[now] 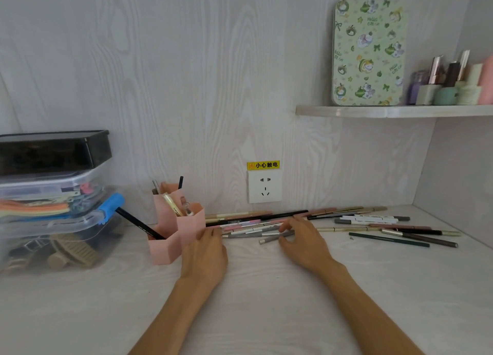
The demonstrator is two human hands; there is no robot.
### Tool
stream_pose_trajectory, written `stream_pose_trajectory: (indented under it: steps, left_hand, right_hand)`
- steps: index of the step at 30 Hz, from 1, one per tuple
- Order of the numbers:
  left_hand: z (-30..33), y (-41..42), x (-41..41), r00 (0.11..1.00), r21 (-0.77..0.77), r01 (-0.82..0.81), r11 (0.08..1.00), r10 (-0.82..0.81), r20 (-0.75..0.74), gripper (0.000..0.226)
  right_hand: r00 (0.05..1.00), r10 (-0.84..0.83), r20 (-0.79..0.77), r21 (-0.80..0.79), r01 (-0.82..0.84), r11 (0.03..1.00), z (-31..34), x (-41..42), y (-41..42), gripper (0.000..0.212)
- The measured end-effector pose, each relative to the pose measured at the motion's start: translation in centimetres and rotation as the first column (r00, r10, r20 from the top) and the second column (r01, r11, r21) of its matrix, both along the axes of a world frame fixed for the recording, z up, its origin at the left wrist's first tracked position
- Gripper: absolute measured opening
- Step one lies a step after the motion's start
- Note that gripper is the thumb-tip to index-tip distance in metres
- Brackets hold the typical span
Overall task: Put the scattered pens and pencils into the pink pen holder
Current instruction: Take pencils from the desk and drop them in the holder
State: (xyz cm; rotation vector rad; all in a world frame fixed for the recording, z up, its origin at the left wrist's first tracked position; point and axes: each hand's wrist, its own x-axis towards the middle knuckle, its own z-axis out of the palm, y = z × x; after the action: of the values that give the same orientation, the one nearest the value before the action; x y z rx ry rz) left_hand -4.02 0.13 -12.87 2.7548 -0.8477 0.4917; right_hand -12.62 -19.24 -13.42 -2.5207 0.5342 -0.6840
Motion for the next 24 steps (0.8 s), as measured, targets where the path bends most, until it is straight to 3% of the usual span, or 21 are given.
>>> stream_pose_trajectory:
  steps: [8,13,17,20,22,24]
  left_hand:
    - [0.1,0.9,-0.6,1.0,-0.117,0.018,0.993,-0.019,-0.003,0.023]
    - [0.5,2.0,-0.5,0.987,-0.377,0.111,0.92,-0.147,-0.069,0.012]
    - [2.1,2.0,-1.1,0.984,-0.674,0.178,0.717,-0.149,0.102,0.009]
    - [3.1,2.7,-1.2,0.976,-0.863,0.216,0.456,-0.133,0.173,0.013]
    - [4.0,4.0,-1.0,0.961,-0.919,0.273,0.283,-0.119,0.249,0.018]
    - [4.9,5.7,-0.5,0.94,-0.924,0.342,0.17,-0.068,0.335,0.017]
  right_hand:
    - [0.998,-0.064,0.005,-0.047,0.065,0.997,-0.1,0.0,-0.6,0.015]
    - [1.0,0.019,0.021,-0.109,-0.017,0.994,-0.2,-0.1,-0.1,0.012]
    - [0.997,0.074,0.019,-0.141,-0.071,0.987,-0.4,0.0,1.1,0.009]
    - [0.993,0.117,-0.005,-0.198,-0.116,0.973,-0.2,0.9,2.3,0.011]
    - [0.983,0.184,-0.022,-0.226,-0.184,0.957,0.2,1.9,3.2,0.013]
    - [0.963,0.268,-0.039,-0.215,-0.27,0.938,0.4,3.0,4.3,0.016]
